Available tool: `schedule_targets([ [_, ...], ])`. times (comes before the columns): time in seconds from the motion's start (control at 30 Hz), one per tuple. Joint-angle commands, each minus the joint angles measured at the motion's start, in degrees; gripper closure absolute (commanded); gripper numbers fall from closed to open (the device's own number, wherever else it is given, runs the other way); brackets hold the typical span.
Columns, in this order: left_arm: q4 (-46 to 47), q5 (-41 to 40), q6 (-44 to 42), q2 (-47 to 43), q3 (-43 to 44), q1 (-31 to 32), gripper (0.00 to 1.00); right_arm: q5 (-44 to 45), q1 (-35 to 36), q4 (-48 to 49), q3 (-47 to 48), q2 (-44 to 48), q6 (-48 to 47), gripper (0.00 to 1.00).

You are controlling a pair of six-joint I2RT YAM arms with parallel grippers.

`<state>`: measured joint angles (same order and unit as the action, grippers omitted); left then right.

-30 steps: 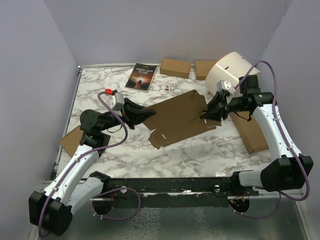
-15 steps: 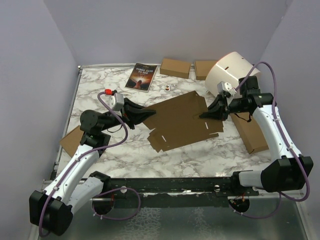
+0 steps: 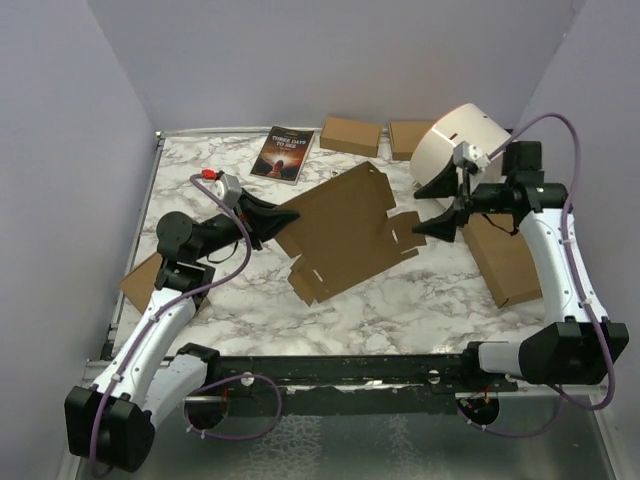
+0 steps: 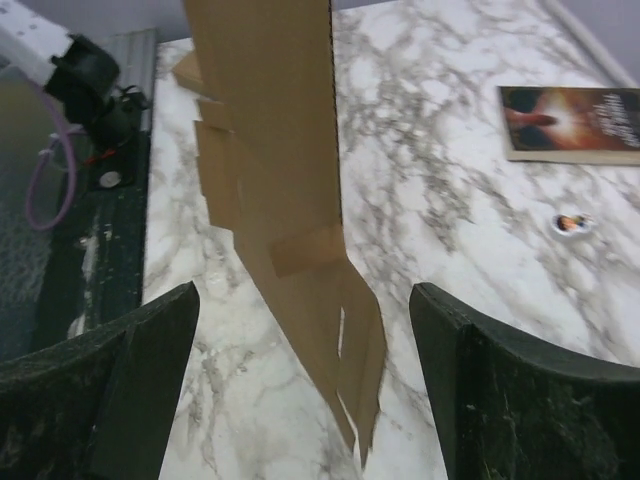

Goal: Fold the paper box

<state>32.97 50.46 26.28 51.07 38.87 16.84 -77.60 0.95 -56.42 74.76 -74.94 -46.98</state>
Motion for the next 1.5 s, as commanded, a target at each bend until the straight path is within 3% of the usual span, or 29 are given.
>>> schedule_targets([
  [0.0,1.3,-0.22,5.13,-0.37,1.96,-4.64,1.0,-0.85,-9.02,5.15,3.53,2.39,8.48,0.13],
  [0.2,4.92,3.04,12.76,0.5,5.27,-8.3,1.0,4.28,-19.14,28.73,-7.52,4.58,31.16,0.25],
  [0.33,9.13,5.45,17.01,1.55,7.51,-9.08,1.0,9.11,-19.28,35.6,-12.84,4.37,35.44,0.34],
  [0.5,13.22,6.92,20.65,2.62,9.5,-9.28,1.0,11.1,-19.23,37.21,-13.72,1.8,35.57,0.58],
  [0.57,14.35,7.1,21.56,3.03,10.06,-9.28,1.0,9.91,-19.23,36.37,-13.47,0.56,34.29,0.66],
  [0.67,15.54,7.05,22.34,3.4,10.42,-9.28,1.0,6.64,-19.23,33.99,-13.47,-0.19,31.58,0.69],
  [0.87,17.37,6.72,23.12,4.44,10.52,-9.28,1.0,-0.99,-18.7,26.16,-14.52,0.45,22.67,0.69],
  [1.17,19.4,6.33,23.98,5.01,10.0,-9.28,1.0,-3.49,-17.37,18.56,-15.13,1.5,13.27,0.69],
  [1.47,19.4,5.46,23.27,5.01,9.47,-9.28,1.0,-6.63,-15.98,4.64,-12.8,0.68,-2.26,0.69],
])
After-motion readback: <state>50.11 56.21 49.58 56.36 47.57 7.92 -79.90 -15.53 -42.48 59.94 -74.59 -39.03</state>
